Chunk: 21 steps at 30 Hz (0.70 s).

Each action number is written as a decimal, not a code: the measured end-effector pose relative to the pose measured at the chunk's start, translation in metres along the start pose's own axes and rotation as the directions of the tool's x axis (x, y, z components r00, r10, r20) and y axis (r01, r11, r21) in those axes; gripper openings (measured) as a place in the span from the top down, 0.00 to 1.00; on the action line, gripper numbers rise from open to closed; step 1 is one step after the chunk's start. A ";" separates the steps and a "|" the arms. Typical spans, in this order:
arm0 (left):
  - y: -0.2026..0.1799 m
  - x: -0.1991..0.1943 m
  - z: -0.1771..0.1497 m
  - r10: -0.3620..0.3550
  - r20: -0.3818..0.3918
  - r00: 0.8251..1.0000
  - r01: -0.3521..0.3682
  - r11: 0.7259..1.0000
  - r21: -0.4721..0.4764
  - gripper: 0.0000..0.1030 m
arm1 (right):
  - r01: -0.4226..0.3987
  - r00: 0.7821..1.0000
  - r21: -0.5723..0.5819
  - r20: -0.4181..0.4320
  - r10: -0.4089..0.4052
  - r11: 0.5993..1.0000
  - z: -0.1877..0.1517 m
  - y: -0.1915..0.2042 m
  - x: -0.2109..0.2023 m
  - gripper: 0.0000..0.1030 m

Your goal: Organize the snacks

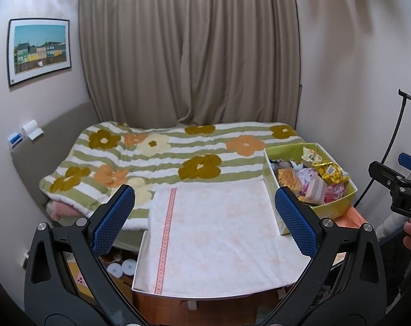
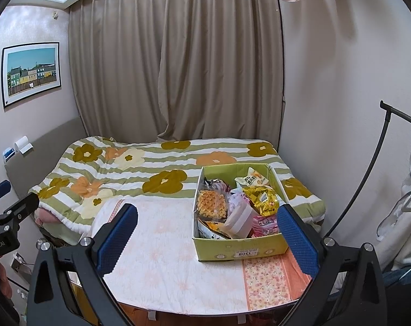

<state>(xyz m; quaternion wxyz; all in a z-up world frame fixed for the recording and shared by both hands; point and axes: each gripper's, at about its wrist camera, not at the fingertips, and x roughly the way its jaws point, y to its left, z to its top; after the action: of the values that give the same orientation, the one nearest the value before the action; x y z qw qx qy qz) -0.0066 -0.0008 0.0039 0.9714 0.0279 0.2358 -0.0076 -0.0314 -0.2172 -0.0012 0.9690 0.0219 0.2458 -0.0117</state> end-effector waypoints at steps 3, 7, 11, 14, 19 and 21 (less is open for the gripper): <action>0.001 0.001 0.000 -0.004 0.000 1.000 0.004 1.000 -0.002 0.00 | 0.001 1.000 -0.002 0.000 -0.001 1.000 0.002 0.000 0.003 0.01; 0.001 0.002 0.001 -0.001 -0.001 1.000 0.001 1.000 0.002 0.00 | 0.001 1.000 -0.001 -0.001 -0.001 1.000 0.003 0.000 0.003 0.01; 0.005 0.002 0.001 -0.002 -0.002 1.000 0.002 1.000 0.004 0.00 | 0.000 1.000 -0.001 0.001 0.000 1.000 0.002 0.000 0.003 0.01; 0.005 0.002 0.001 0.000 -0.003 1.000 0.000 1.000 0.005 0.00 | -0.002 1.000 0.000 0.001 0.002 1.000 0.004 0.000 0.006 0.01; 0.006 0.002 0.001 -0.002 0.005 1.000 0.002 1.000 0.019 0.00 | -0.003 1.000 0.001 0.000 0.003 1.000 0.005 0.001 0.008 0.01; 0.006 0.002 0.001 -0.005 0.012 1.000 0.005 1.000 0.025 0.00 | -0.003 1.000 0.000 0.001 0.003 1.000 0.004 0.001 0.008 0.01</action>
<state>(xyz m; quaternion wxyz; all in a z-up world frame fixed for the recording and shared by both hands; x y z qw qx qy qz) -0.0038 0.0052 0.0043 0.9724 0.0392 0.2297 -0.0130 -0.0226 -0.2169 -0.0014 0.9691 0.0222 0.2455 -0.0104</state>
